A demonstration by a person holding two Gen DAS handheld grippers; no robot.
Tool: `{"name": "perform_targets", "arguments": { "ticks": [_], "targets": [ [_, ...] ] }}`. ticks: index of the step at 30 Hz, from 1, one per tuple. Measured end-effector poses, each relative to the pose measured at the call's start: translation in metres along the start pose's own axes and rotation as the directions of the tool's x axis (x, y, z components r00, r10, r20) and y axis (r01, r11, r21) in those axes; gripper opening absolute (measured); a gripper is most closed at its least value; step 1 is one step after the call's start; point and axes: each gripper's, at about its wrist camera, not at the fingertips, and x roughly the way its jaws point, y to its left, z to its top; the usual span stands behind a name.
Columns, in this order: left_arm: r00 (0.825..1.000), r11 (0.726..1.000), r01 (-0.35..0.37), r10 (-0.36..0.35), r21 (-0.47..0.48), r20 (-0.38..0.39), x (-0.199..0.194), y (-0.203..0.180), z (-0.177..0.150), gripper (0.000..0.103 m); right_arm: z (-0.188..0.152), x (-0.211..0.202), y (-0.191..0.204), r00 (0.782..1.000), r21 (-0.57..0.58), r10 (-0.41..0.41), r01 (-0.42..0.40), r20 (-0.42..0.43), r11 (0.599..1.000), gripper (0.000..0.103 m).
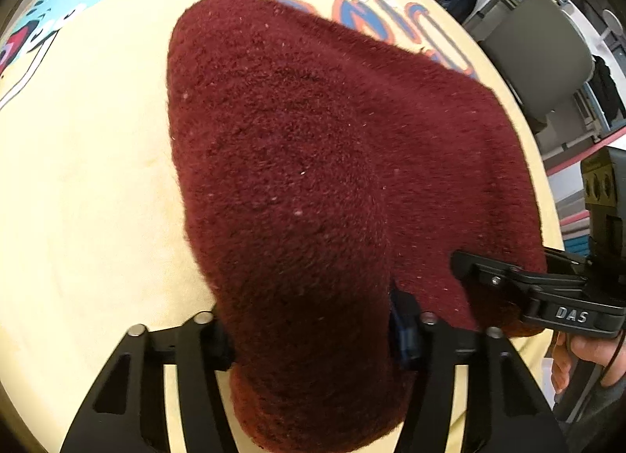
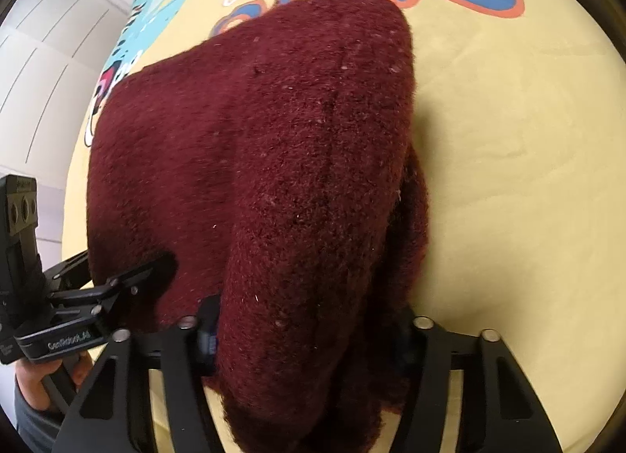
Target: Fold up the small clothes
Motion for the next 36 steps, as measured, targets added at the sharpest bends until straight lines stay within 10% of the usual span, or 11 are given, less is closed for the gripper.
{"name": "perform_targets", "arguments": {
  "ticks": [17,29,36],
  "targets": [
    [0.98,0.995,0.048,-0.064,0.091,0.19,-0.131,0.035,-0.01,0.043,0.001,-0.079,0.074,0.986,-0.117,0.035,-0.016,0.162,0.993,0.038],
    [0.991,0.999,0.017,-0.012,-0.037,0.134,-0.097,0.105,-0.051,0.045,0.006,0.001,0.142,0.998,-0.186,-0.033,0.044,0.058,0.982,0.039],
    [0.993,0.993,-0.038,0.05,-0.115,0.103,-0.067,0.132,-0.069,0.08,-0.009,0.033,0.128,0.995,-0.167,-0.092,0.095,0.027,0.981,0.061]
  ]
}}
